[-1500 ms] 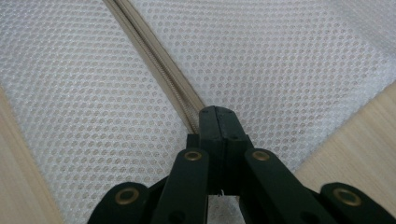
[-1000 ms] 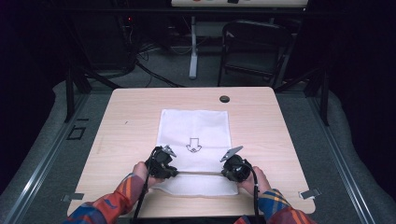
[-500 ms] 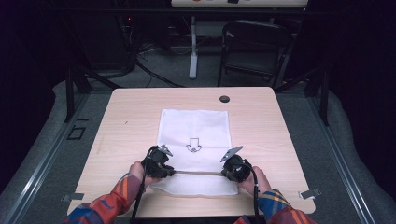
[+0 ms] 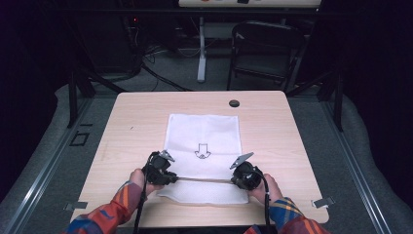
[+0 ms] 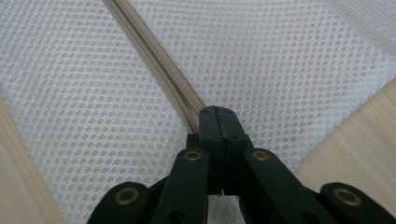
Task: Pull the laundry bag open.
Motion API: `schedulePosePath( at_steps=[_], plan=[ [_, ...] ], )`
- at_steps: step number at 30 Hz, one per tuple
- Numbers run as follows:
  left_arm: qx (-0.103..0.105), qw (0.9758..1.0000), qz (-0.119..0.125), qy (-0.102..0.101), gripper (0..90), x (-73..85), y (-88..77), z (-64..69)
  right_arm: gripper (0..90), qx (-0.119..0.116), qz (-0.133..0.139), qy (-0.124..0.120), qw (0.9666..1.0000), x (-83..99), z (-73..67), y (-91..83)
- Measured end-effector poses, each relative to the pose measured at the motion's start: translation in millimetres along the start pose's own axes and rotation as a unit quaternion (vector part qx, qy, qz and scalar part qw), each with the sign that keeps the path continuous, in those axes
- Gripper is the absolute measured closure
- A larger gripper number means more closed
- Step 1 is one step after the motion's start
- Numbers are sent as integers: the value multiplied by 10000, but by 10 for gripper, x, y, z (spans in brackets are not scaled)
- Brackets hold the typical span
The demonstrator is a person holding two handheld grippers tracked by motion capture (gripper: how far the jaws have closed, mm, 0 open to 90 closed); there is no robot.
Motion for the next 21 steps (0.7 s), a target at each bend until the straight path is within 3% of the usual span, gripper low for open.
schedulePosePath(
  at_steps=[21],
  plan=[
    [-84, 9997, 61, -243, 805, 160, -129, -88, 900, -3, -4, 3, 10000, -1, 1, 0]
  ],
)
Point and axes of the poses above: each handheld gripper's, and its own axes: y roughly forward along the jaws, x roughly out of its underside, z roughly to its right, the point moved 1 cm from there along y, roughly forward along the jaws, and after that the axes turned 11 degrees about y, right-handed, at the moved point
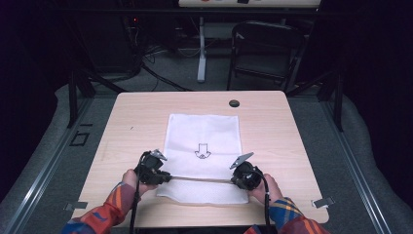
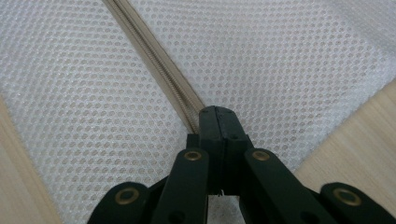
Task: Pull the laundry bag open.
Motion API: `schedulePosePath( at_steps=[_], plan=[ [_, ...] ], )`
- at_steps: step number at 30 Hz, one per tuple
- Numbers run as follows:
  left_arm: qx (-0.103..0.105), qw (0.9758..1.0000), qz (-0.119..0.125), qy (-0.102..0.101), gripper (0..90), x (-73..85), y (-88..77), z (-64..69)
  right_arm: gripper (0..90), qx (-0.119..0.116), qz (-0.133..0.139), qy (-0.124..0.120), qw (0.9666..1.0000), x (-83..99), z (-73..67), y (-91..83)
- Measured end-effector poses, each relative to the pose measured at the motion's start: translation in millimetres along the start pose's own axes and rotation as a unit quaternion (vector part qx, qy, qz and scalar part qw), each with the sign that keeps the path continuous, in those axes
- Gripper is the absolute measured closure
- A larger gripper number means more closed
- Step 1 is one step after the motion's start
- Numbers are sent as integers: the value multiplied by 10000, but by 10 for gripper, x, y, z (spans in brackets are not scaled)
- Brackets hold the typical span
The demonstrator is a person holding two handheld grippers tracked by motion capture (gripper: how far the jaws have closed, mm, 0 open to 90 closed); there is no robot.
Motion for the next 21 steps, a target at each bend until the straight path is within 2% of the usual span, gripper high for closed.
schedulePosePath(
  at_steps=[3, 4, 5, 9, 10, 12, 13, 15, 17, 20, 21],
  plan=[
    [-16, 10000, -1, -36, 803, 30, -22, -16, 900, 5, -13, 6, 10000, -1, -4, -1],
    [-101, 9999, -56, -45, 802, 37, -33, -19, 900, 9, -2, 1, 10000, 0, -2, 0],
    [-303, 9995, -60, -44, 881, 57, -51, -27, 900, 28, -17, 3, 10000, -1, -3, -3],
    [-291, 9986, 61, -433, 897, 209, -145, -173, 900, 85, -4, 60, 9999, 15, 47, -15],
    [-335, 9983, 60, -468, 897, 237, -163, -193, 900, 41, 32, 112, 9999, 20, 49, -12],
    [-376, 9979, 130, -519, 893, 258, -190, -208, 900, 87, -7, 63, 9999, 14, 50, -15],
    [-427, 9975, 225, -524, 882, 244, -202, -194, 900, 109, -25, 70, 9999, 12, 43, -16],
    [-485, 9973, 345, -432, 852, 188, -212, -148, 900, 111, -3, 108, 9999, 13, 36, -13],
    [-417, 9978, 375, -342, 776, 130, -182, -99, 900, 109, 0, 113, 9999, 14, 36, -12],
    [-280, 9994, 223, -37, 650, 57, -101, -39, 900, 48, 19, 176, 9998, 14, 42, -10],
    [-257, 9995, 181, 11, 634, 43, -71, -27, 900, 52, -5, 164, 9999, 12, 45, -14]
  ],
)
Point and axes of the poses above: each handheld gripper's, and its own axes: y roughly forward along the jaws, x roughly out of its underside, z roughly to its right, the point moved 1 cm from there along y, roughly forward along the jaws, and after that the axes turned 11 degrees about y, right-handed, at the moved point
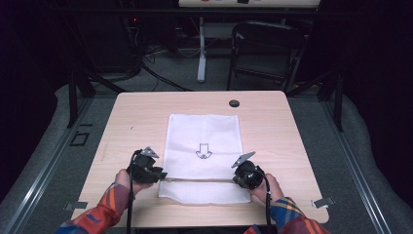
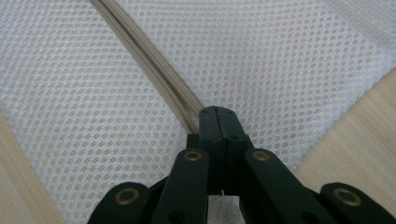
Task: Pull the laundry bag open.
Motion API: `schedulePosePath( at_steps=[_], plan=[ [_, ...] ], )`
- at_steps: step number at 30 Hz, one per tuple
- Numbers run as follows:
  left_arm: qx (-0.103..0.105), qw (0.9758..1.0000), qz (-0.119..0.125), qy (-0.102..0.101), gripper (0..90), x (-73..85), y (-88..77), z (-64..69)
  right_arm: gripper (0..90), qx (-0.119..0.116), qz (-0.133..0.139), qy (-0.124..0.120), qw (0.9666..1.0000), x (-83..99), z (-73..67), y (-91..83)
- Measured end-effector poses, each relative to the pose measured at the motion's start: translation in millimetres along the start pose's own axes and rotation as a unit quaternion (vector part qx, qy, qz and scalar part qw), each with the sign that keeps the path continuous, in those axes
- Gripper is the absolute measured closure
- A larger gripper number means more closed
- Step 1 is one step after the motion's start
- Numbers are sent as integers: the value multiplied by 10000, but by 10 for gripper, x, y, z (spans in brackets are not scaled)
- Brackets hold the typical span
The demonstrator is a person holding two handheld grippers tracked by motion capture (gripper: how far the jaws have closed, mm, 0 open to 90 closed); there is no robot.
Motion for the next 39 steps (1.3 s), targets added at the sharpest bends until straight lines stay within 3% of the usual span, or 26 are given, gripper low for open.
schedulePosePath(
  at_steps=[6, 14, 16, 18, 20, 30, 39],
  plan=[
    [218, 9994, -131, 223, 625, -48, 98, 46, 900, 60, 4, -16, 10000, 0, -6, 1],
    [234, 9976, -464, 450, 728, -47, 248, 103, 900, 72, -26, -32, 10000, -4, -8, -1],
    [230, 9960, -636, 584, 768, -47, 297, 131, 900, 76, -31, -30, 10000, -4, -10, -1],
    [146, 9953, -662, 686, 811, -55, 317, 158, 900, 71, -29, -28, 10000, -4, -9, -1],
    [200, 9959, -619, 634, 857, -56, 315, 162, 900, 72, -5, -14, 10000, -1, -9, 1],
    [254, 9976, -530, 360, 865, -35, 221, 141, 900, 71, 2, -11, 10000, 0, -8, 1],
    [156, 9988, -465, 87, 866, 73, 90, 30, 900, 23, 3, 18, 10000, 1, -4, 0]
  ],
)
Point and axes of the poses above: each handheld gripper's, and its own axes: y roughly forward along the jaws, x roughly out of its underside, z roughly to its right, the point moved 1 cm from there along y, roughly forward along the jaws, and after that the axes turned 11 degrees about y, right-handed, at the moved point
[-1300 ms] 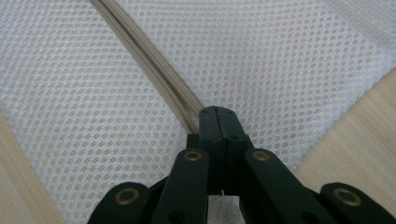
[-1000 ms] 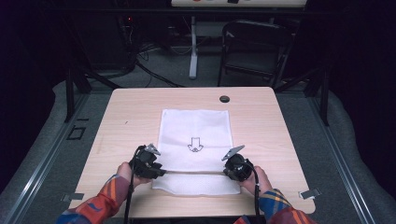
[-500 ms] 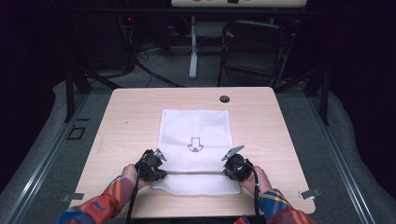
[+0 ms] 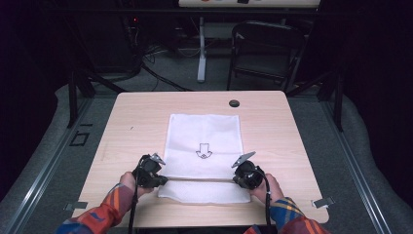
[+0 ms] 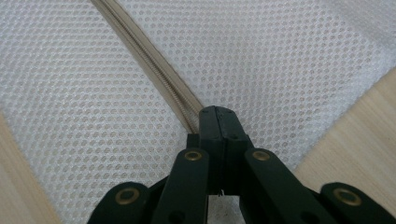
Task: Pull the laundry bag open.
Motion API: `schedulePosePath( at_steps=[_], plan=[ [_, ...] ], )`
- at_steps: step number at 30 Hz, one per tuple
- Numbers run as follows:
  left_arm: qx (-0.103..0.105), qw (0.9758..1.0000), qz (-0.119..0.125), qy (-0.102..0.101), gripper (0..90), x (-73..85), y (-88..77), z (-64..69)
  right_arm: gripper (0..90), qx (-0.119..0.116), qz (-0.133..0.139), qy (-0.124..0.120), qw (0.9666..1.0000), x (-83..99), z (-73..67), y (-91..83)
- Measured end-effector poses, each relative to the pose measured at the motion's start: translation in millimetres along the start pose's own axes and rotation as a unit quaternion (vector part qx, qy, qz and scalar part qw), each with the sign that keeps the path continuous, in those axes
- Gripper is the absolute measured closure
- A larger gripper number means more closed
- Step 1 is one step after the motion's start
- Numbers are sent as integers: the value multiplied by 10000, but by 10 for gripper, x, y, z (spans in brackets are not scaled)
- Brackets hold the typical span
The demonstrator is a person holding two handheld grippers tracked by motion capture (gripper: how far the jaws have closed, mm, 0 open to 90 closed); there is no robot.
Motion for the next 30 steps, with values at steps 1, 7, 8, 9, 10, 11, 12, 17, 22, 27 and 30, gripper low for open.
schedulePosePath(
  at_steps=[1, 7, 8, 9, 10, 11, 12, 17, 22, 27, 30],
  plan=[
    [13, 10000, 20, -16, 866, 6, -9, -4, 900, -3, 2, 0, 10000, 0, 0, 0],
    [33, 10000, 12, -22, 866, 15, -20, -7, 900, -7, -1, -2, 10000, 0, 1, 0],
    [25, 10000, 5, -36, 866, 19, -21, -9, 900, -15, 15, 0, 10000, 0, 2, 3],
    [22, 10000, -2, -58, 866, 26, -25, -16, 900, -18, 11, 2, 10000, 0, 3, 2],
    [11, 10000, -13, -84, 866, 32, -29, -23, 900, -31, -3, -6, 10000, -1, 5, 1],
    [10, 9999, -14, -123, 866, 42, -32, -31, 900, -45, 0, 1, 10000, -1, 7, 2],
    [1, 9999, -22, -135, 866, 51, -37, -42, 900, -3, -29, -17, 10000, -2, 12, -3],
    [-18, 9998, -70, -181, 866, 79, -51, -47, 900, -42, -45, -26, 10000, -8, 15, -1],
    [21, 9996, -91, -256, 866, 109, -59, -71, 900, -34, -27, 16, 10000, -3, 18, -3],
    [-7, 9994, -102, -327, 867, 140, -71, -89, 900, -93, 12, 98, 9999, 9, 30, -3],
    [49, 9991, -65, -416, 867, 183, -75, -115, 900, -105, -7, 93, 9999, 8, 37, -6]
  ],
)
Point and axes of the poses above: each handheld gripper's, and its own axes: y roughly forward along the jaws, x roughly out of its underside, z roughly to its right, the point moved 1 cm from there along y, roughly forward along the jaws, and after that the axes turned 11 degrees about y, right-handed, at the moved point
